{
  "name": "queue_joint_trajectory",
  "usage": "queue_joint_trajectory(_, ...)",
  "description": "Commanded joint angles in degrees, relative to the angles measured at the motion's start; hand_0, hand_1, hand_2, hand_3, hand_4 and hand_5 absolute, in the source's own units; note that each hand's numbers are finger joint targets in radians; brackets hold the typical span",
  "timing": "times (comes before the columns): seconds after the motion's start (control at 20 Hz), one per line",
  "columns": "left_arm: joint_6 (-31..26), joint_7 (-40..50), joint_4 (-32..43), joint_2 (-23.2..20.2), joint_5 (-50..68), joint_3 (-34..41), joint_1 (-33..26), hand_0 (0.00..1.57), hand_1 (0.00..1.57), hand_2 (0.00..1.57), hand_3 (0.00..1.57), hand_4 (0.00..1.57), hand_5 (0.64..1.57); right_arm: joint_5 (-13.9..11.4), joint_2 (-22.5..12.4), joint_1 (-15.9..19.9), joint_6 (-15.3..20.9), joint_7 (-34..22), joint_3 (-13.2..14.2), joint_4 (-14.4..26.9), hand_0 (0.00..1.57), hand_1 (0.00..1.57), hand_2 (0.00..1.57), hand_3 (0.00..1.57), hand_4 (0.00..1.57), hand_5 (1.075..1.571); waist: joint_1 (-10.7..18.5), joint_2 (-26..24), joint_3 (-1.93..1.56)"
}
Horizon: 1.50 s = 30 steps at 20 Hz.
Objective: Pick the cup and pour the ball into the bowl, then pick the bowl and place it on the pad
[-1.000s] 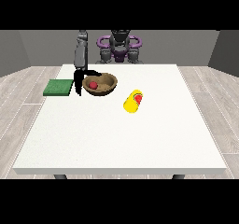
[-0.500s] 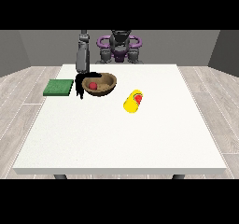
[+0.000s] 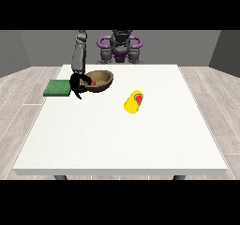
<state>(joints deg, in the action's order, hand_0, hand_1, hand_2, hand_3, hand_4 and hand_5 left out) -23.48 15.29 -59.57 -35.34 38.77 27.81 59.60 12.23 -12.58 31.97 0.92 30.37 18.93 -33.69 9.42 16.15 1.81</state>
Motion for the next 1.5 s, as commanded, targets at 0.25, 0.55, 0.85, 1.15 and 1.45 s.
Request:
queue_joint_trajectory(0.25, -1.97, -2.07, 9.24, -2.32, -1.43, 1.81, -6.64, 0.0, 0.0, 0.0, 0.0, 0.0, 1.571, -6.34, -2.65, 5.9, 9.08, -25.32, -7.12, -0.98, 1.57, 1.57, 1.57, 1.43, 1.1, 1.566, -6.45, -9.02, -1.65)
queue_joint_trajectory(0.55, -5.2, -5.95, 13.86, -8.01, -1.03, 5.15, -10.34, 0.0, 0.0, 0.0, 0.0, 0.0, 1.571, -4.22, -6.31, 7.21, 2.51, -30.02, -6.92, -5.25, 1.57, 1.57, 1.57, 1.03, 1.16, 1.558, -12.7, -8.01, -1.75)
queue_joint_trajectory(0.85, -3.98, -5.18, 10.52, -6.76, 1.02, 3.73, -9.52, 0.0, 0.0, 0.0, 0.0, 0.0, 1.571, -6.22, -12.12, 4.98, -0.15, -26.99, -6.49, -2.75, 1.57, 1.57, 1.57, 1.15, 1.16, 1.568, -10.39, -6.32, -1.83)
queue_joint_trajectory(1.15, -1.71, -2.77, 6.16, -5.74, 3.17, 2.04, -6.76, 0.0, 0.0, 0.0, 0.0, 0.0, 1.571, -4.39, -19.09, 5.04, -4.09, -21.89, -1.97, 1.47, 1.57, 1.57, 1.57, 1.09, 1.14, 1.566, -8.69, -2.34, -1.87)
queue_joint_trajectory(1.45, 1.45, 2.41, -1.41, -7.34, 6.01, 0.87, -3.4, 0.0, 0.0, 0.0, 0.0, 0.0, 1.571, -3.41, -24.63, 1.43, -8.66, -12.55, 1.8, 8.02, 1.57, 1.57, 1.57, 0.92, 1.14, 1.564, -6.15, 1.3, -1.99)
